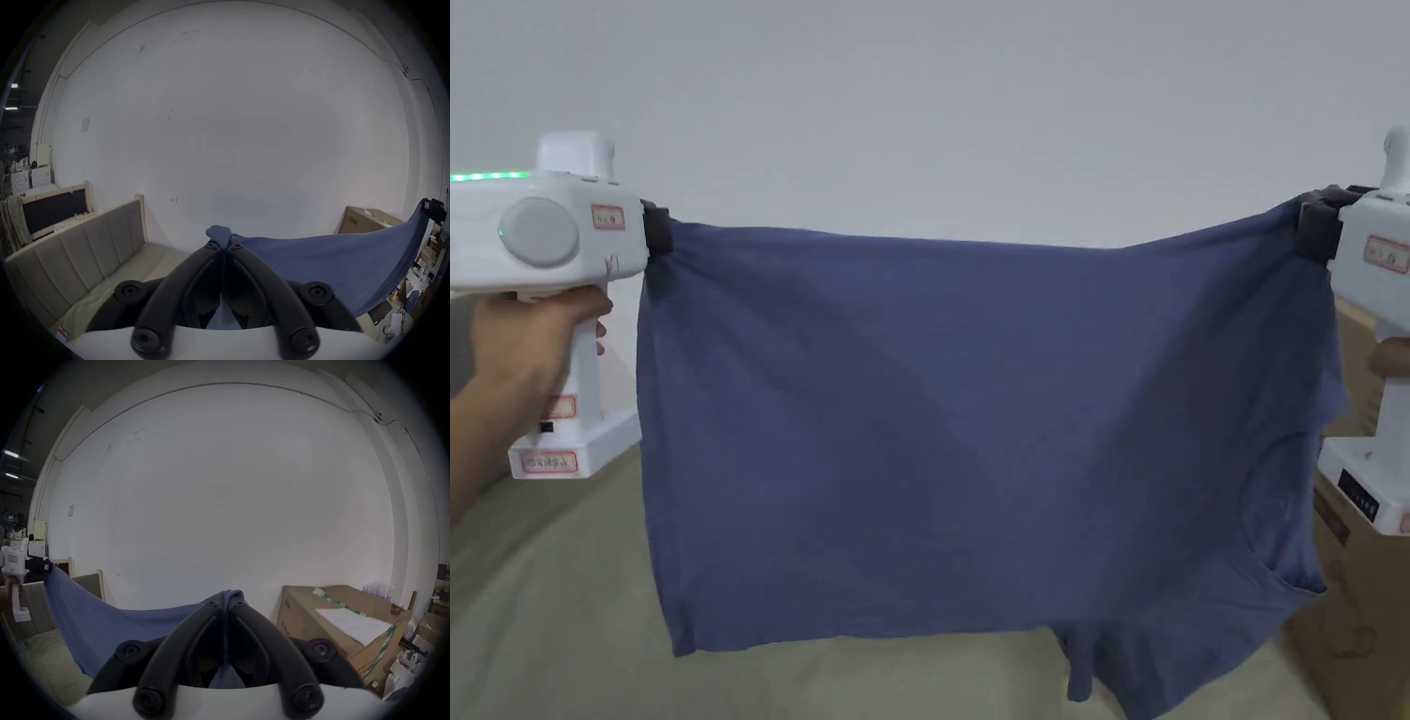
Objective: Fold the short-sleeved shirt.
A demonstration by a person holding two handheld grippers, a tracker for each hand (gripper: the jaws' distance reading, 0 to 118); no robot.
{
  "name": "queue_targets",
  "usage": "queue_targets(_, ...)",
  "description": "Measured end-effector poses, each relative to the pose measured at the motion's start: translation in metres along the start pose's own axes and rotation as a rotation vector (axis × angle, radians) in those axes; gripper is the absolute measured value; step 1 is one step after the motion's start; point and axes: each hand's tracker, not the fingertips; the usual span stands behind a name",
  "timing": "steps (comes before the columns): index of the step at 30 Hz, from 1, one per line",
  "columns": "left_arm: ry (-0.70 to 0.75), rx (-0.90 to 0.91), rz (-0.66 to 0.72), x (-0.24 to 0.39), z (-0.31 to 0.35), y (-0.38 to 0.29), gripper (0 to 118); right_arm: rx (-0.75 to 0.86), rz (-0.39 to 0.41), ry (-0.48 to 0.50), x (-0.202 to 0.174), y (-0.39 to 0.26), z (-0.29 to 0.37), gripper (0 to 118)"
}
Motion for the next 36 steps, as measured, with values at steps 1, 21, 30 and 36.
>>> queue_targets(1,0.009,-0.029,-0.005,0.0,-0.011,-0.016,2,-0.022,0.001,0.002,-0.002,-0.016,-0.006,2)
queue_targets(21,0.028,-0.606,-0.033,-0.043,0.042,-0.355,2,-0.615,-0.161,0.064,-0.015,-0.346,0.092,2)
queue_targets(30,0.049,-0.746,0.047,-0.071,0.193,-0.425,2,-0.737,-0.258,0.088,-0.014,-0.395,0.257,2)
queue_targets(36,0.069,-0.786,0.051,-0.083,0.264,-0.446,2,-0.801,-0.259,0.087,-0.016,-0.405,0.342,2)
